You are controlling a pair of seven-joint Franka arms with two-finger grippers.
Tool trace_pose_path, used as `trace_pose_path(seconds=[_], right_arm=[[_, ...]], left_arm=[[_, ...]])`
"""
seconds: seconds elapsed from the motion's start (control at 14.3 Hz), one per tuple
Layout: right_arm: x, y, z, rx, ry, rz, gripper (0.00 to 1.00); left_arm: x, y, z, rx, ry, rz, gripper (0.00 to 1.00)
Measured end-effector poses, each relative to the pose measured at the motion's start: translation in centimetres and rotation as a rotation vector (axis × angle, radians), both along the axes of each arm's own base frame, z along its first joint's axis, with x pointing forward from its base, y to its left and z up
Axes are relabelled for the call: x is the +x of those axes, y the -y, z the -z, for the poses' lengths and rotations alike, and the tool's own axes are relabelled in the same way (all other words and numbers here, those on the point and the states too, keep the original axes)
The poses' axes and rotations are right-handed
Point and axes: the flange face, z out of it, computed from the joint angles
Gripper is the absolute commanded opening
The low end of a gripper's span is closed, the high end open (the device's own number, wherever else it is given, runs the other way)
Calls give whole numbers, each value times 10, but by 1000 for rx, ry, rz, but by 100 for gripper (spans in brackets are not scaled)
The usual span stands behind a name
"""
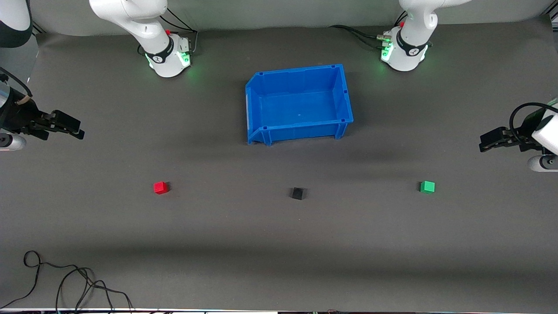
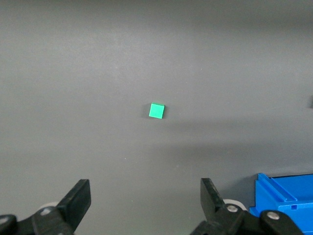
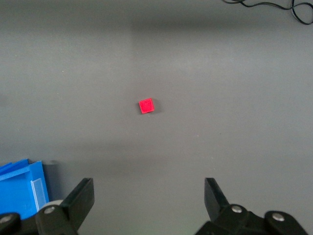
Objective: Attach green and red cubes to black cube
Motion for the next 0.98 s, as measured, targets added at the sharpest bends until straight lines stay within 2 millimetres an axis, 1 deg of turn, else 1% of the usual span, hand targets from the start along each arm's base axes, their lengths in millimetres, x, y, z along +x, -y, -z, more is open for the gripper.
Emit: trace_pose_path(seconds=[0.35, 0.49, 0.63, 0.7, 0.91, 0.98], right_arm=[[0, 0, 0, 1, 0, 0, 100], [0, 0, 0, 1, 0, 0, 100], [0, 0, 0, 2, 0, 0, 100], [0, 0, 0, 2, -1, 0, 100], [0, 1, 0, 2, 0, 23, 100], [1, 2, 1, 2, -1, 86, 100]], left_arm=[[1, 0, 0, -1, 7, 14, 100], [1, 0, 6, -1, -5, 4, 100], [6, -6, 23, 0, -33, -72, 100], [10, -11, 36, 2, -46, -130, 99], [28, -36, 82, 6, -76, -328, 99], [33, -46, 101, 8, -83, -411, 99]])
